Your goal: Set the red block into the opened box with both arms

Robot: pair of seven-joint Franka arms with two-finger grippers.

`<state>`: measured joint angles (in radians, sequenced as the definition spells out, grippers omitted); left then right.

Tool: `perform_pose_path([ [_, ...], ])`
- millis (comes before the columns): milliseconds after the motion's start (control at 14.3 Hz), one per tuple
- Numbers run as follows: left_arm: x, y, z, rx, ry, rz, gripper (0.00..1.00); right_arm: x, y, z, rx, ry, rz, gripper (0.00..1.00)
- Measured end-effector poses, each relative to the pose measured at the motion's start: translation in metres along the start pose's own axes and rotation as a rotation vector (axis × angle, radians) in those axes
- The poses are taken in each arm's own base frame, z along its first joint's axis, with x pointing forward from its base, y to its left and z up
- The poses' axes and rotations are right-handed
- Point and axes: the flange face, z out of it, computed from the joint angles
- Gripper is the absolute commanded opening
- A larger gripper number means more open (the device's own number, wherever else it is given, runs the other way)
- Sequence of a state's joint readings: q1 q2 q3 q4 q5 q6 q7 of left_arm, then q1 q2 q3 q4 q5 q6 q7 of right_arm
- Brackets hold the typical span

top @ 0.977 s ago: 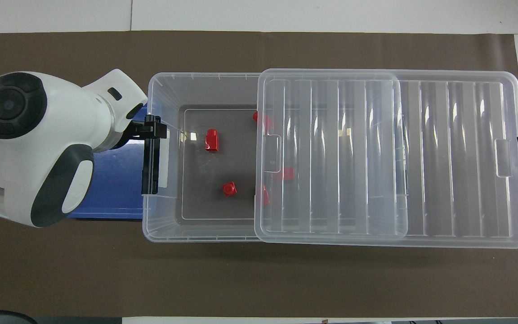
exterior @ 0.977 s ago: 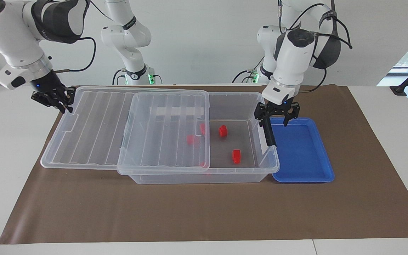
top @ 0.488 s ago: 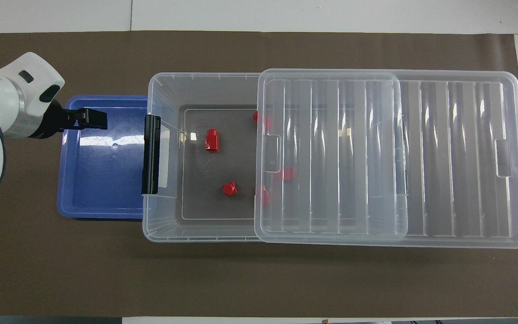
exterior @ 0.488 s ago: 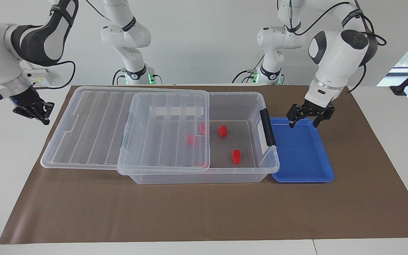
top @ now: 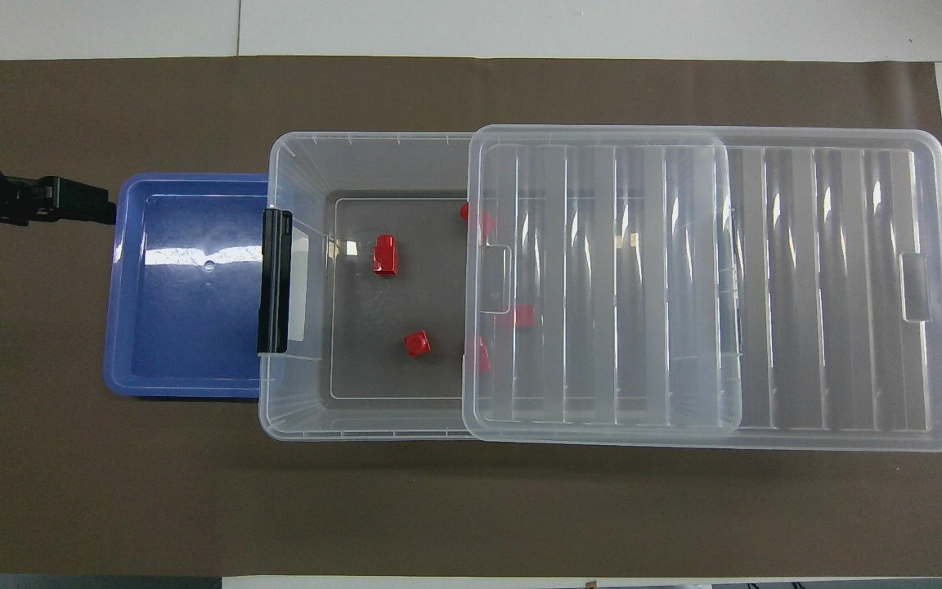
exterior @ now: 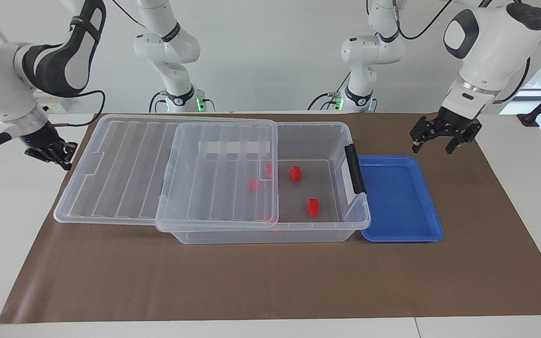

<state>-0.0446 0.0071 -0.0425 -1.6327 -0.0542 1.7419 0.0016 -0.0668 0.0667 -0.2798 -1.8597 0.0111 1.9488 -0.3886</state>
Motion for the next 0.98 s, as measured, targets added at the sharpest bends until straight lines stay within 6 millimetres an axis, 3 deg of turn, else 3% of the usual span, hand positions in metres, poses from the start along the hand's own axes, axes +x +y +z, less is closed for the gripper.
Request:
perform_pose_path([
  [209,-0.003,-0.007,-0.019,0.001,-0.016,-0.009,1.0,-0.003,-0.001,0.008,0.004,-0.008,0.0,0.0],
  [558,-0.008,-0.008,-0.012,0.0,-0.075,0.004,1.0,0.003,-0.019,0.009,0.007,-0.009,0.023,0.0],
  [977,-0.011,-0.009,-0.002,0.0,-0.107,0.006,1.0,0.018,-0.074,0.01,0.016,-0.015,0.065,0.0],
])
